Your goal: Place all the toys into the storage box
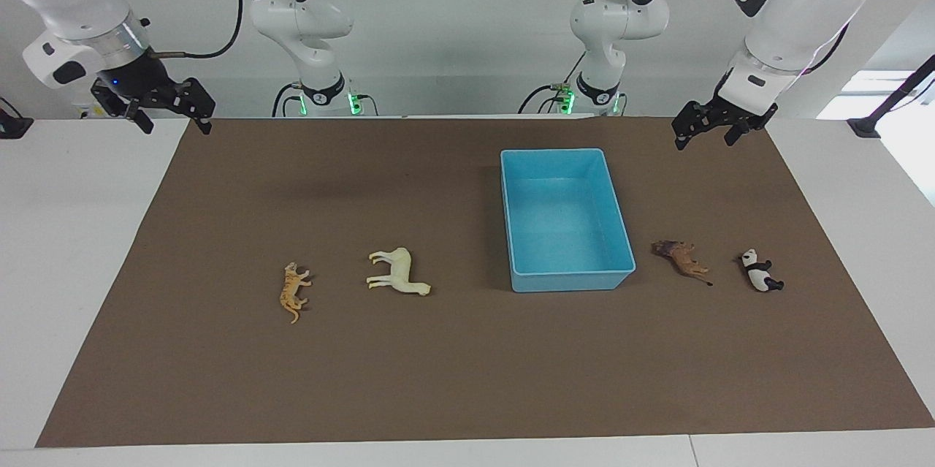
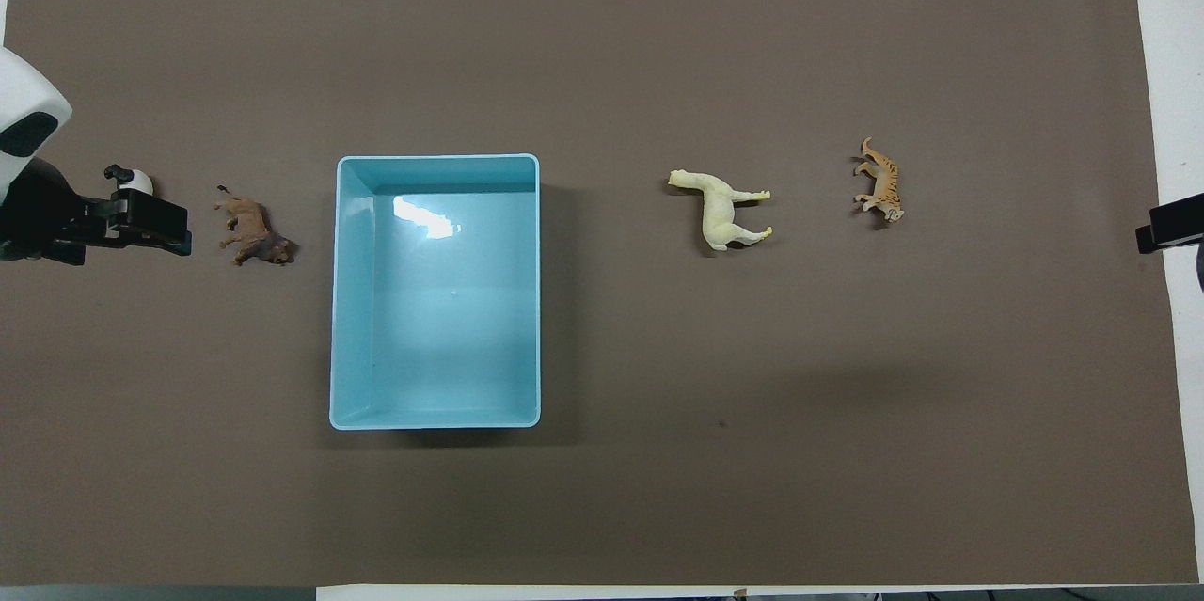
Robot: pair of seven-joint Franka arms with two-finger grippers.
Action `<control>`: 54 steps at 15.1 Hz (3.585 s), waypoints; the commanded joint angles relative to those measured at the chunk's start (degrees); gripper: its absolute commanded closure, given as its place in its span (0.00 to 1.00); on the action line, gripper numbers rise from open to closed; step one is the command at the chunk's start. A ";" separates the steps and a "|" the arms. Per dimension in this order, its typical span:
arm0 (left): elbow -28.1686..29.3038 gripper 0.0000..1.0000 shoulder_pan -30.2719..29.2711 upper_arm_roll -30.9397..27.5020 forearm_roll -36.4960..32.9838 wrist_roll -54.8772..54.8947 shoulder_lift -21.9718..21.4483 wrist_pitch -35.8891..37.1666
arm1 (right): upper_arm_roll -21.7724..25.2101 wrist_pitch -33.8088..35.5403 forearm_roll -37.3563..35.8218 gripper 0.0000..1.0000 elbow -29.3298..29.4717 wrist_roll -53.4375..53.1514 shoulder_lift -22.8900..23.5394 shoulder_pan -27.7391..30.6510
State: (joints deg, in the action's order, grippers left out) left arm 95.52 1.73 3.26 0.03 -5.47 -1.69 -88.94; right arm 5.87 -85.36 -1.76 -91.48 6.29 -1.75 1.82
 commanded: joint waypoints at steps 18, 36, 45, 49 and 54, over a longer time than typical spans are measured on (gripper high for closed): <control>0.02 0.00 -0.85 0.34 0.68 0.38 -0.69 0.26 | -0.42 -14.99 -0.26 0.00 -5.64 -6.98 6.22 -4.45; 5.82 0.00 -4.81 0.08 -3.18 -4.46 4.57 -20.11 | -0.51 -37.41 0.00 0.00 -10.82 -11.21 18.36 -8.41; 19.16 0.00 -7.97 0.17 -4.33 -8.41 12.15 -47.00 | -0.60 -50.69 0.00 0.00 -17.06 -10.86 23.46 -10.43; 22.25 0.00 -7.62 0.17 -4.33 -10.35 13.63 -49.40 | -0.60 -52.36 0.00 0.00 -19.35 -9.99 23.29 -10.43; 23.84 0.00 -6.13 0.17 -4.33 -10.35 16.54 -51.69 | -0.60 -54.29 0.00 0.00 -19.52 -9.37 23.46 -9.29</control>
State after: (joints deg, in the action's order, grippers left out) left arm 118.44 -5.30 3.72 -3.20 -14.45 14.11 -138.75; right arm 5.66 -136.97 -1.70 -109.09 -4.15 22.90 -8.48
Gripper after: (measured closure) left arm 0.000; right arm 0.000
